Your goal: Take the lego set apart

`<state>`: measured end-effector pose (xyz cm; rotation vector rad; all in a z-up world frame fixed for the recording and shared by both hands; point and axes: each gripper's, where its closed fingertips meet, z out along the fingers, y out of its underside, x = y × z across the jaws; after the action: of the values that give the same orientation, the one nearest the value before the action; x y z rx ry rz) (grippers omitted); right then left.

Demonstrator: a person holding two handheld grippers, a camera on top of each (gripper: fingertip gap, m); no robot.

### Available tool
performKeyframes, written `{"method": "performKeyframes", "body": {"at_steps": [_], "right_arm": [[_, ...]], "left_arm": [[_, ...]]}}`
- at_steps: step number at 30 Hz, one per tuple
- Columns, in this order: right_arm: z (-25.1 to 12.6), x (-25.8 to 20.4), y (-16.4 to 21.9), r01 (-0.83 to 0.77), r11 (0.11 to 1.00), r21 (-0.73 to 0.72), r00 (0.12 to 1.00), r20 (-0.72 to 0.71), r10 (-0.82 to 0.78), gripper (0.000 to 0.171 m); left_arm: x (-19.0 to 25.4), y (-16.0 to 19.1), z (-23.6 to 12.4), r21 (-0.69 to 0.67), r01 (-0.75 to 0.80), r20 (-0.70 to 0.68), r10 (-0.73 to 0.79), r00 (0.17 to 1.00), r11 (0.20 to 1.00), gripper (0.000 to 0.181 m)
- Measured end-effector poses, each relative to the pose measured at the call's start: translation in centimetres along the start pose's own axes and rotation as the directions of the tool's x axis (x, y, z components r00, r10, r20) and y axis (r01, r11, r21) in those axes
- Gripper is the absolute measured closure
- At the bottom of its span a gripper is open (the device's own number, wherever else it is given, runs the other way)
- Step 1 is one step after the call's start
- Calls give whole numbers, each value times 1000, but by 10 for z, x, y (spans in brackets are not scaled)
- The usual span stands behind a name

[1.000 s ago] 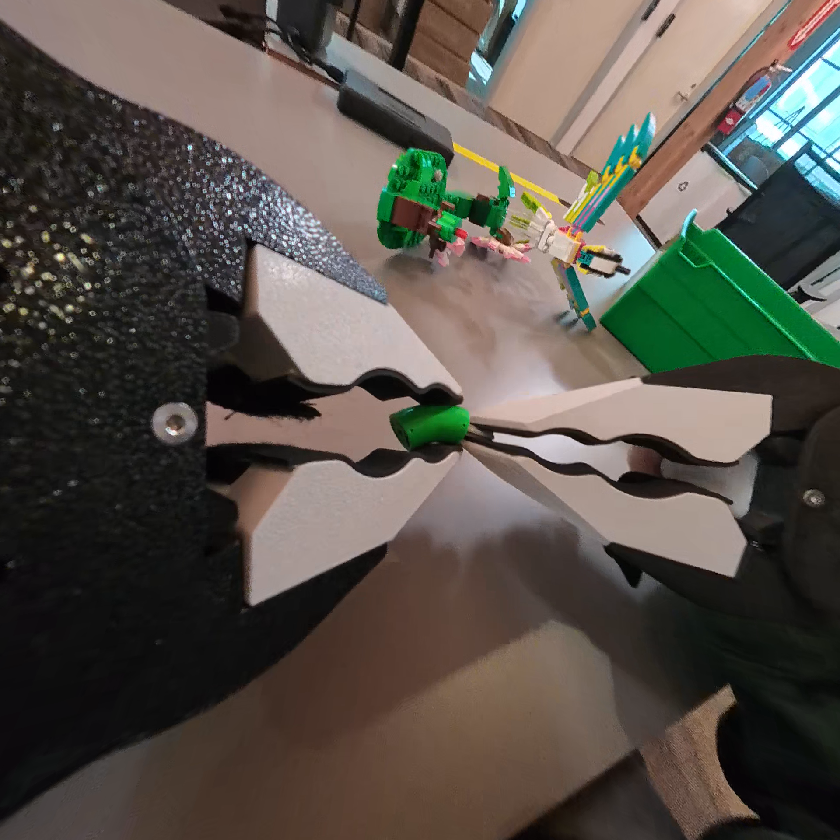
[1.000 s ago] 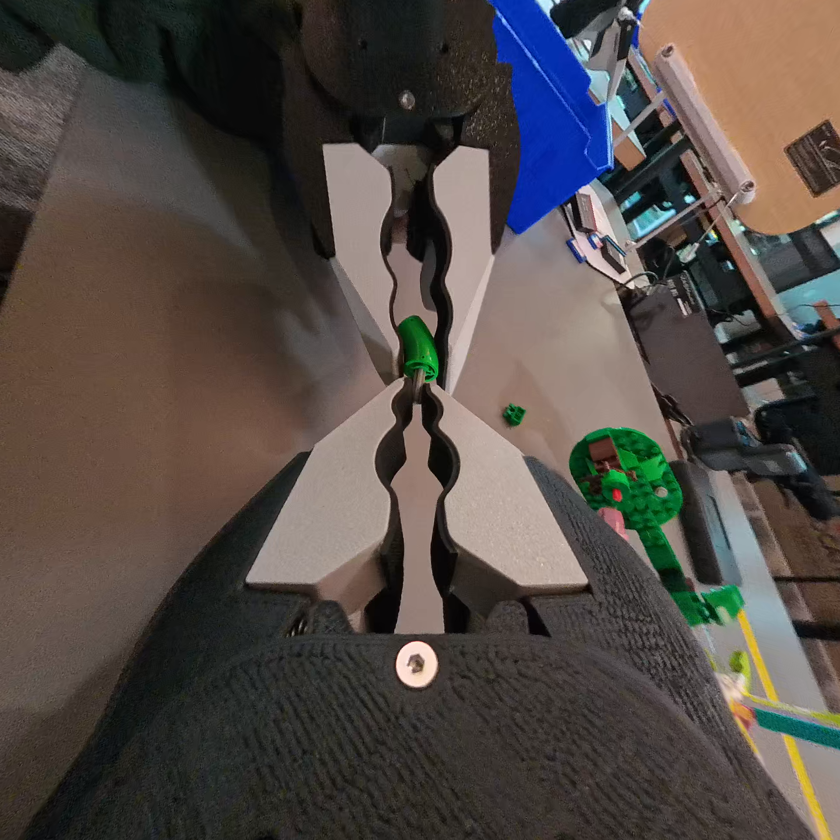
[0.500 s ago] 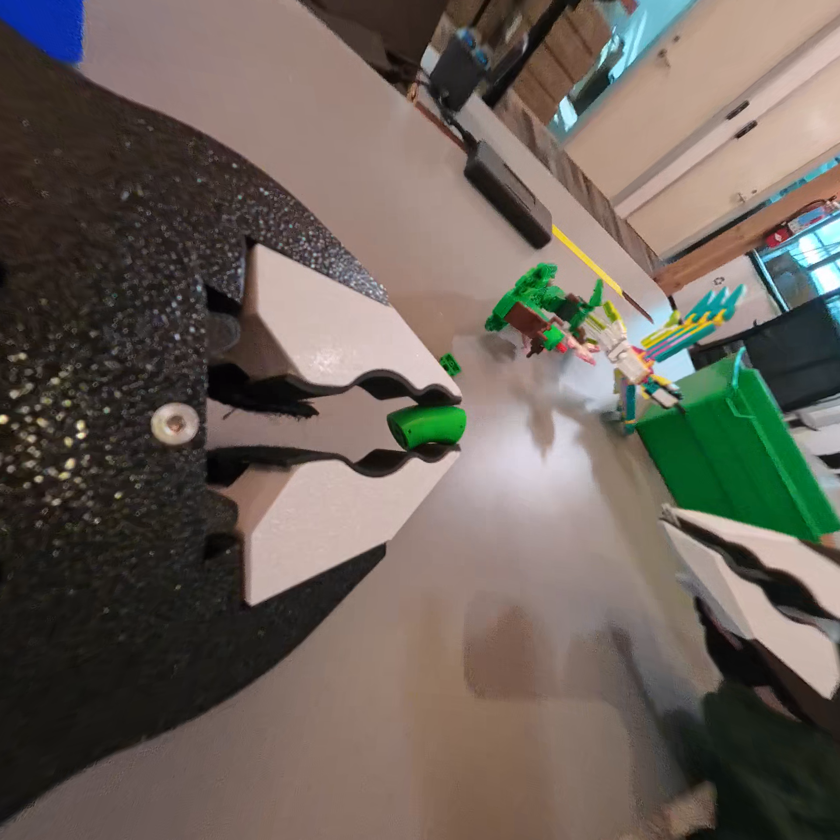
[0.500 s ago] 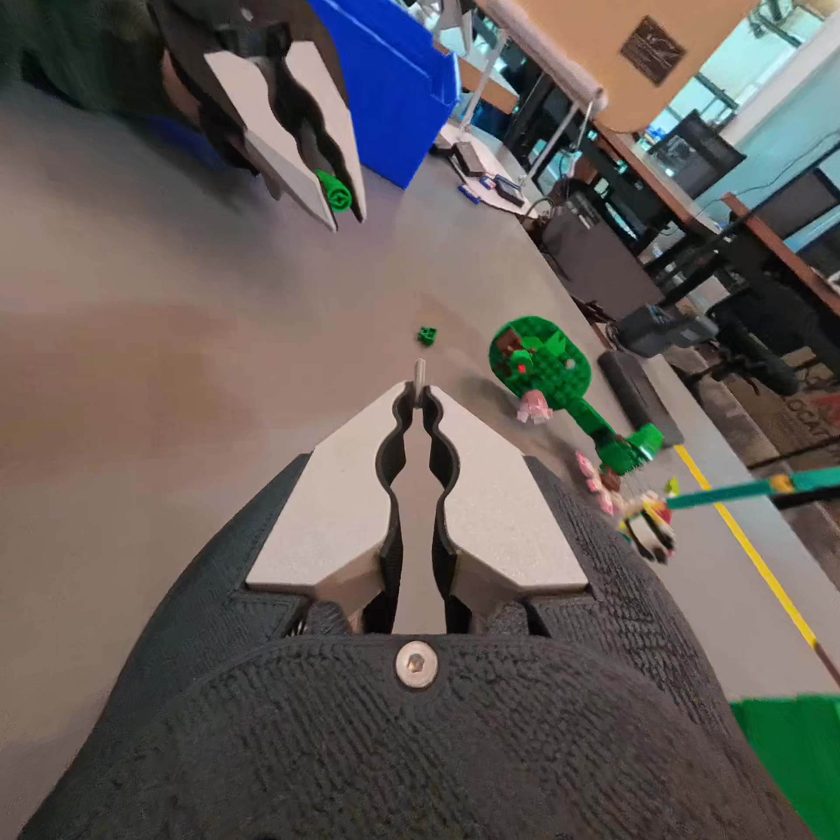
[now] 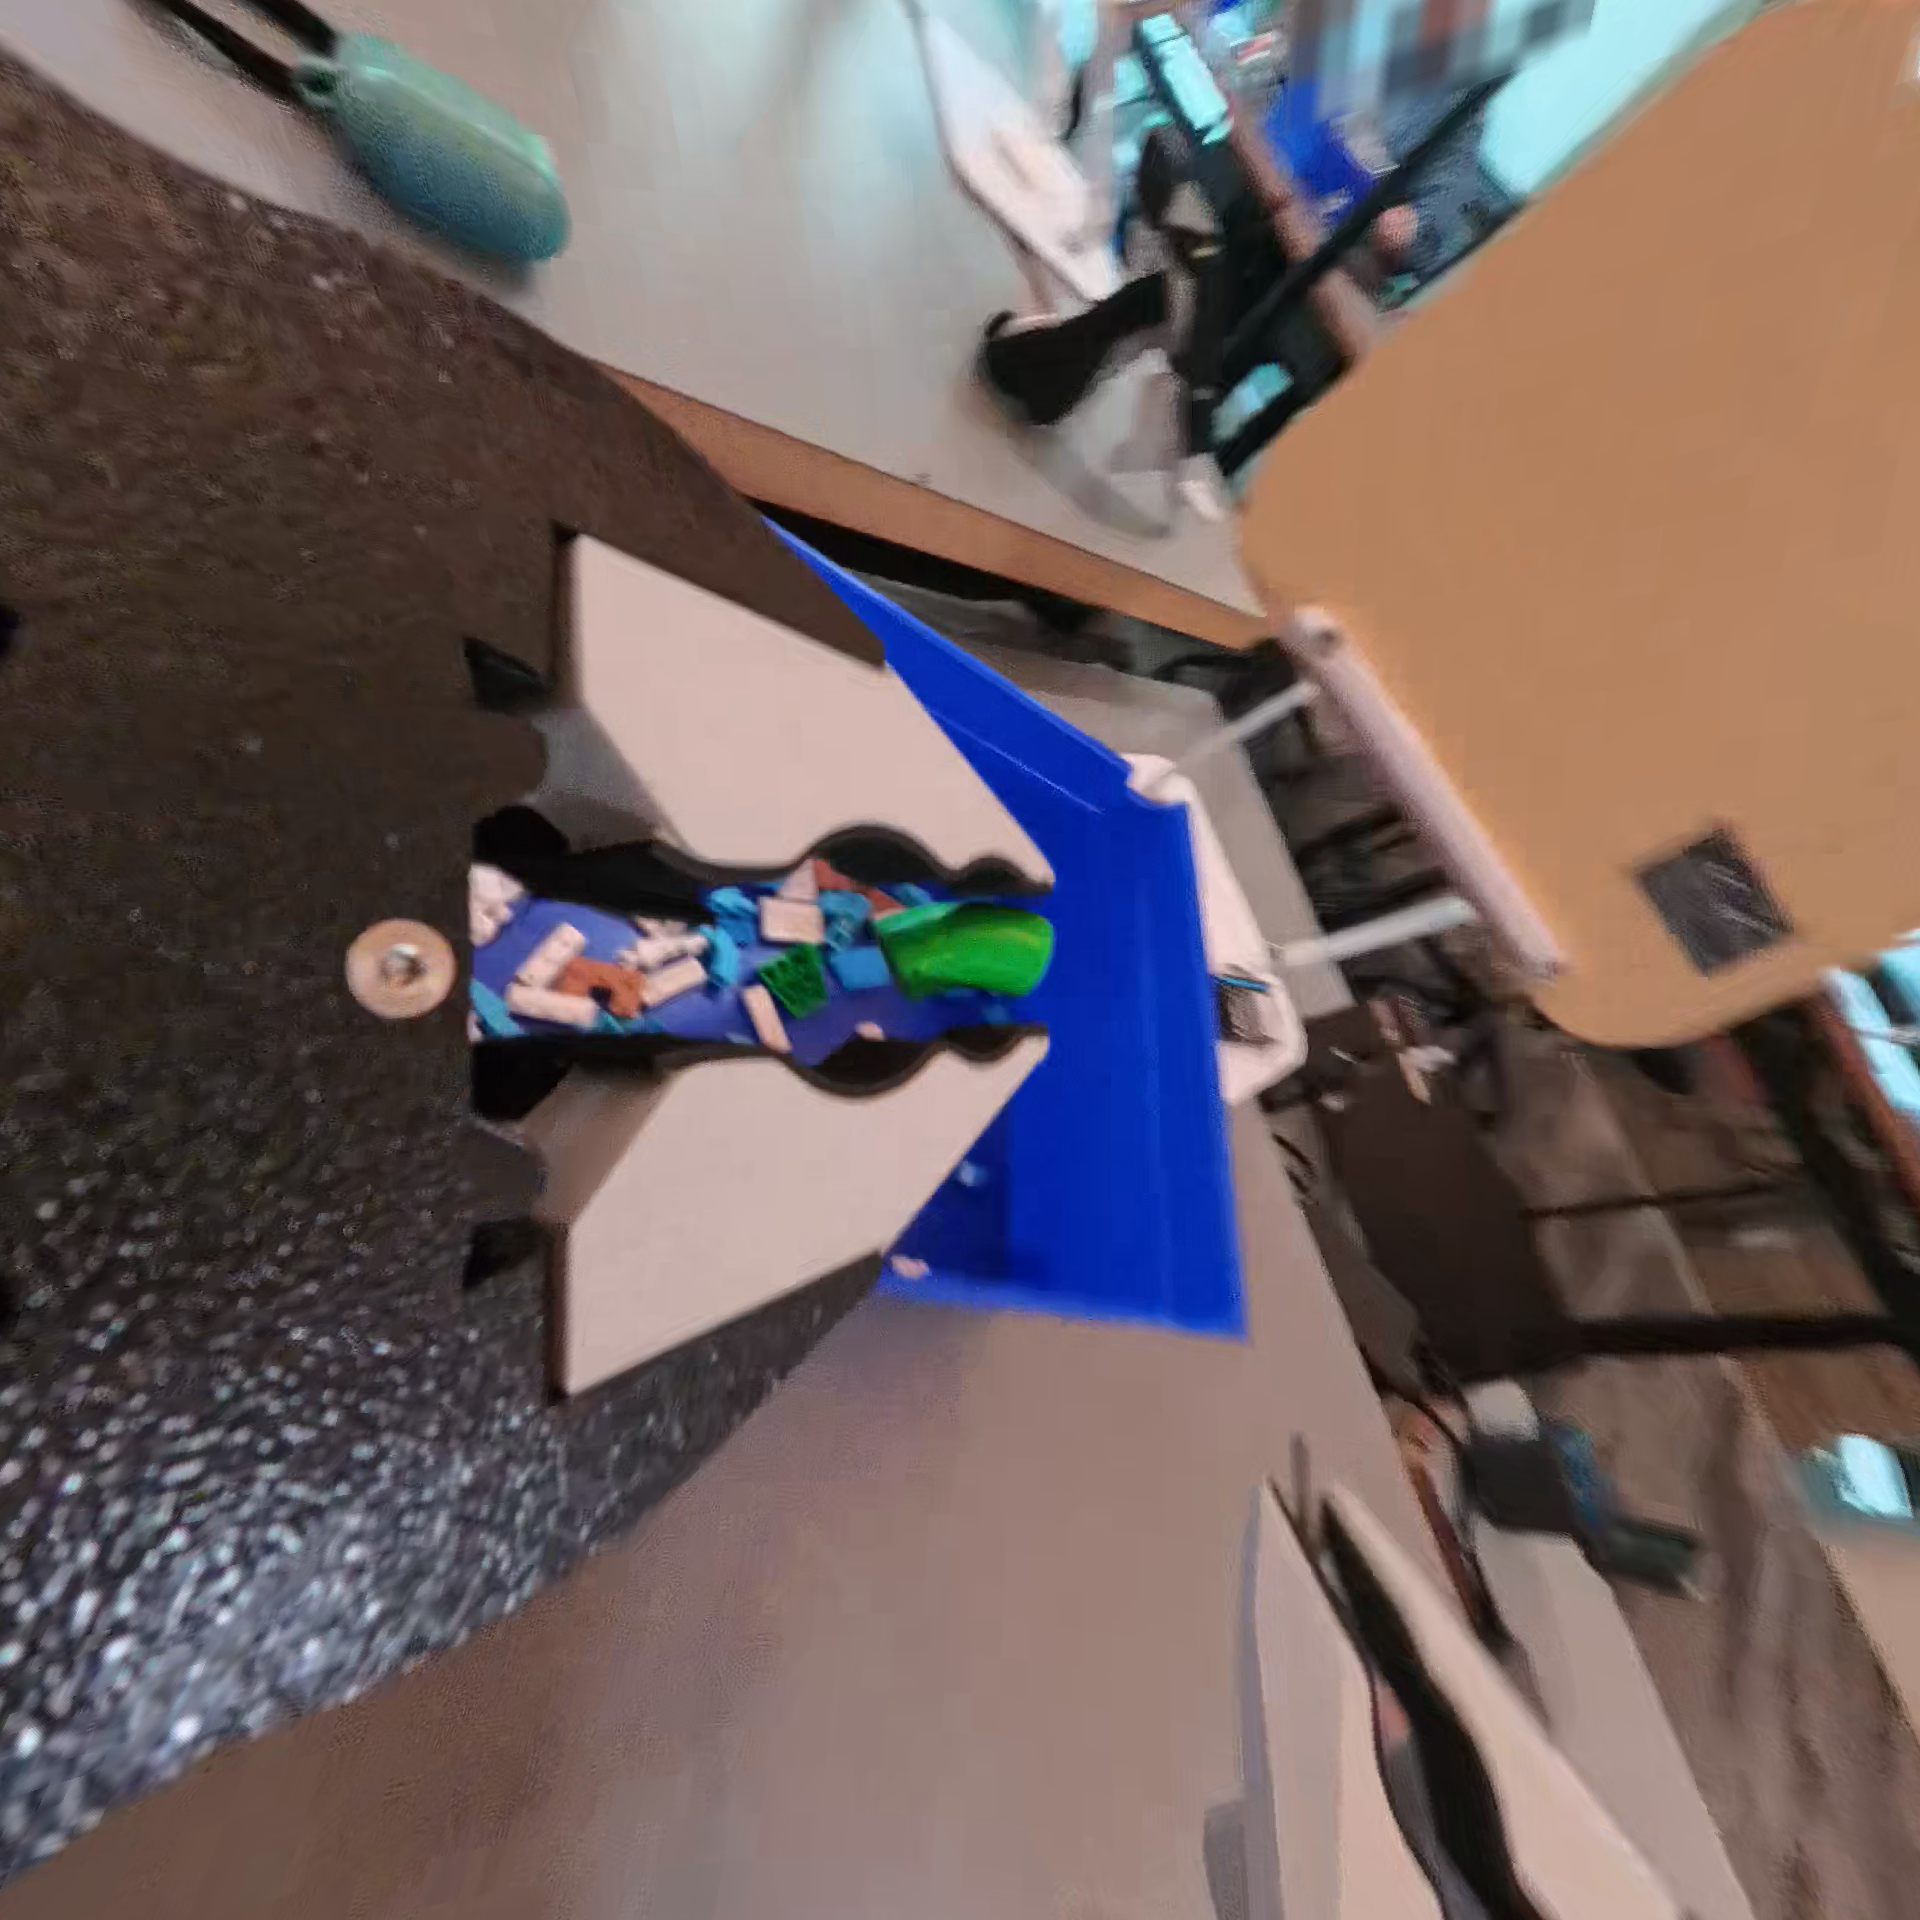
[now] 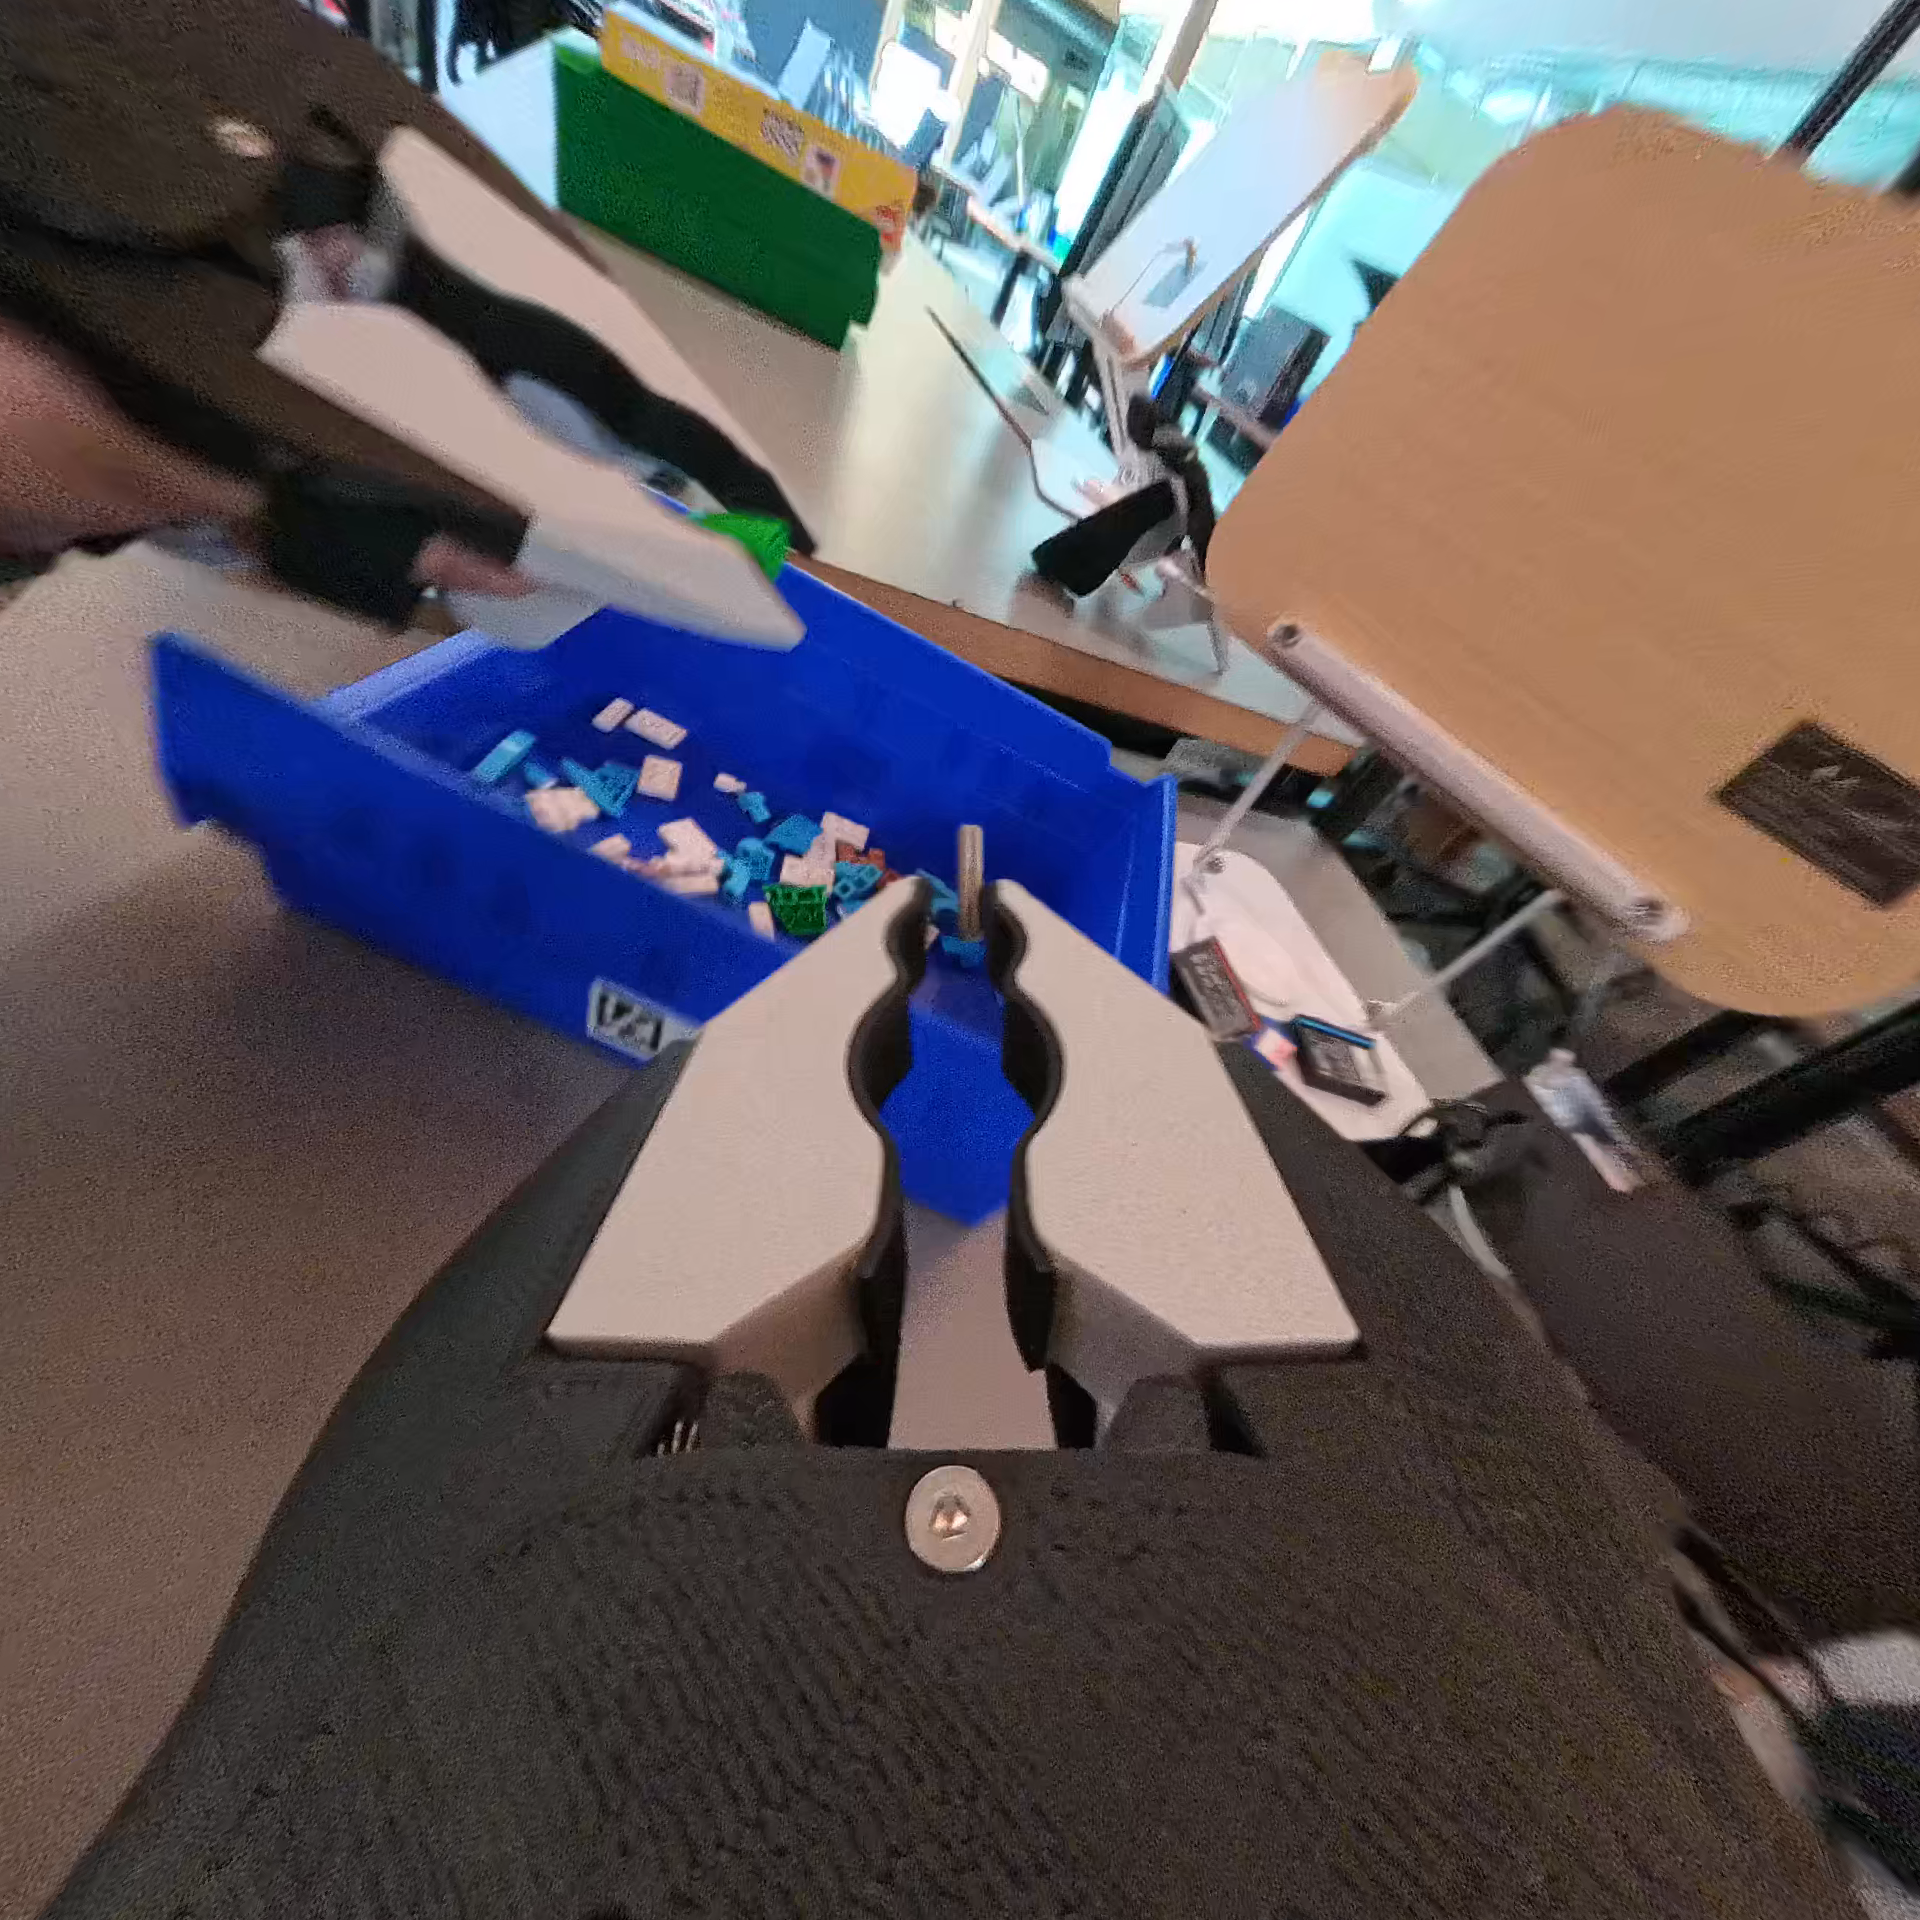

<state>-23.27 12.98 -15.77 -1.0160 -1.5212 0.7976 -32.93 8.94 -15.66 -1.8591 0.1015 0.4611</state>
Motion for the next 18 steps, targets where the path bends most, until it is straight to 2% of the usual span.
{"method": "performKeyframes", "body": {"at_steps": [1,3,5,8,12,15,18], "right_arm": [[26,4,1,-38,999,-31,999,13,38,150],[63,4,11,-126,985,-116,990,54,133,128],[78,7,16,-150,980,-128,986,46,157,123],[73,12,21,-151,982,-115,988,15,154,121],[12,8,20,-123,992,-12,992,-16,123,123],[-58,-5,39,-44,998,42,996,-80,47,128],[-137,-2,70,82,996,45,964,-258,-68,133]], "left_arm": [[-11,11,6,-49,19,9,-19,1000,999,144],[-19,30,15,-142,43,2,-43,999,989,126],[-19,35,18,-161,43,-11,-46,999,986,117],[-12,27,18,-134,29,-14,-32,999,991,111],[36,-17,4,28,-18,-99,20,995,999,111],[115,-48,-6,174,-49,-282,97,955,983,118],[204,-57,-7,236,-55,-504,170,847,970,120]]}}
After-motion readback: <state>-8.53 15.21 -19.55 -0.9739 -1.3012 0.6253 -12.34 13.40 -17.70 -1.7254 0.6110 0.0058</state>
